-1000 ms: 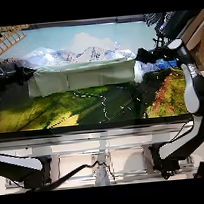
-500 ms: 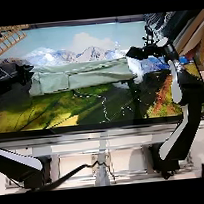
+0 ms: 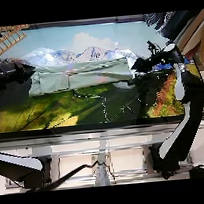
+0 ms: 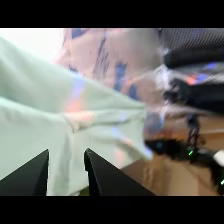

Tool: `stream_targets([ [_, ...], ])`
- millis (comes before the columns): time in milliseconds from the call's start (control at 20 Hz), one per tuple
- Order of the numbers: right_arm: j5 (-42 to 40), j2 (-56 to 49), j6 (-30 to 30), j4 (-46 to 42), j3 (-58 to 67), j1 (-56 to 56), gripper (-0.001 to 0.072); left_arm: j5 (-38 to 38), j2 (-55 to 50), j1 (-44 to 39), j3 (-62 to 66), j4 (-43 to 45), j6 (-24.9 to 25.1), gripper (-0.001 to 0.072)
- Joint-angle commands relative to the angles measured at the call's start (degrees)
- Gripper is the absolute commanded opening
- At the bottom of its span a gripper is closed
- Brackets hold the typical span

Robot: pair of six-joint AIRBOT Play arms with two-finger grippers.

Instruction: Fold the clothes and pants, and hang the long-sleeved shirts on hangers.

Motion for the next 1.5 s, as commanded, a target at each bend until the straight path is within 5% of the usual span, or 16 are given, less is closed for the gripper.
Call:
stream_targets([
  [0,0.9,-2.7,-2.9,4.3,0.1,2.1,0.0458,-2.0,1.0,-3.9,0.0,11.2,0.7,0.0214],
  [150,1.0,-4.2,-2.9,4.9,1.6,3.8,0.0361,-2.0,1.0,-7.2,0.0,13.9,0.7,0.0138],
  [200,1.6,-4.1,-3.2,4.7,2.1,4.3,0.0253,-1.9,1.0,-8.2,0.0,13.9,0.7,0.0108],
  [250,2.6,-4.0,-3.3,4.2,3.0,4.4,0.0017,-2.0,1.0,-9.1,0.0,13.9,0.6,0.0095],
  [350,3.5,-1.3,-0.6,-2.3,3.7,4.2,0.0013,-2.9,1.0,-11.2,0.0,13.9,0.0,0.0008],
  [500,6.8,9.4,4.2,-27.5,3.7,2.9,0.0012,-3.5,1.0,-15.3,0.0,13.9,-1.9,0.0007],
  [600,10.1,16.8,5.3,-35.8,3.7,-0.1,0.0012,-2.8,0.9,-19.0,0.0,14.0,-1.9,0.0007],
  [800,10.3,27.0,7.7,-30.3,3.7,-2.4,0.0011,-0.8,-1.2,-26.6,0.0,13.9,-1.0,0.0007],
  [1050,5.0,29.2,13.8,-28.1,3.7,18.6,0.0011,2.8,-4.8,-32.4,0.0,14.0,-1.1,0.0007],
  [1250,-11.7,21.7,24.8,-32.9,3.7,39.1,0.0009,0.4,-1.1,-28.4,0.0,18.9,-4.1,0.0007],
  [1450,-22.2,8.7,26.2,-26.2,5.1,46.8,0.0009,-11.3,6.7,-19.1,0.0,24.2,-8.0,0.0007],
])
